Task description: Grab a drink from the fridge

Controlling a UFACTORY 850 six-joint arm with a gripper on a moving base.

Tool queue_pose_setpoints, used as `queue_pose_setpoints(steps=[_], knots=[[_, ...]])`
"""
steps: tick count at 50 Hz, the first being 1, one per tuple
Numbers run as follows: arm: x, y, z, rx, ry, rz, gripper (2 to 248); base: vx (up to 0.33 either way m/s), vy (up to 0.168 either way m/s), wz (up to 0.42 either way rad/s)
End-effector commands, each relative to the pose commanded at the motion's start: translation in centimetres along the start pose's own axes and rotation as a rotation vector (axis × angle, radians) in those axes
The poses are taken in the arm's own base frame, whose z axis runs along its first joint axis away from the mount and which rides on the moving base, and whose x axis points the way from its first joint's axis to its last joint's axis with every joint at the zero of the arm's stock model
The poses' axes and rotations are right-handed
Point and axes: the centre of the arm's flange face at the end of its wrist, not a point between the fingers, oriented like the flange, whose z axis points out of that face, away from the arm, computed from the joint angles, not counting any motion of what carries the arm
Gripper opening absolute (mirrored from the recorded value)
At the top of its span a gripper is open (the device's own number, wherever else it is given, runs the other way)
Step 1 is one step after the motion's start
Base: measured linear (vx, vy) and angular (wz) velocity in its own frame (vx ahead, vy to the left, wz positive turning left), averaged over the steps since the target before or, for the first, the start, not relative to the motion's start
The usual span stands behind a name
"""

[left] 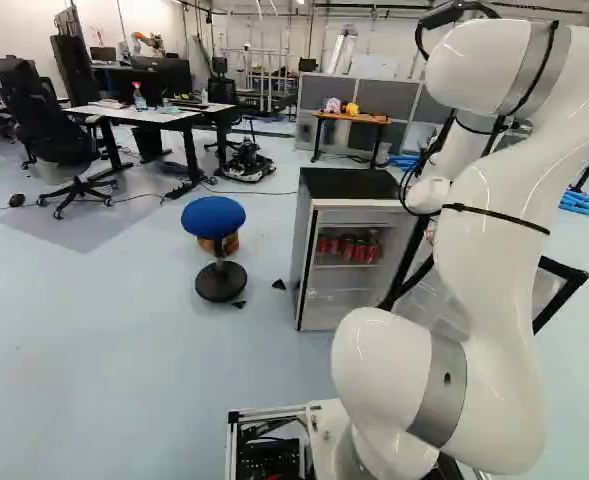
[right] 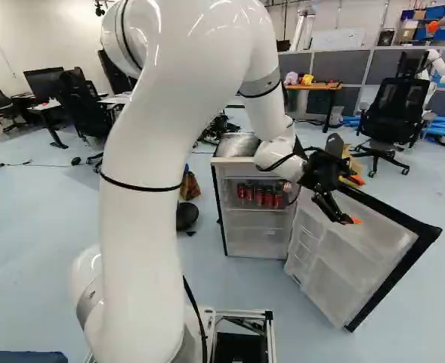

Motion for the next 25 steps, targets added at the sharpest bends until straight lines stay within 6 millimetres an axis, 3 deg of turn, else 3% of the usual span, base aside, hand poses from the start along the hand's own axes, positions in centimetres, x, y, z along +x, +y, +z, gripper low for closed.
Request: queue_pose_setpoints(steps=[25], knots=[[0.6,2.8,-3.1,0.197,-0.072,-0.189,247,0.0,0.0,0.0]])
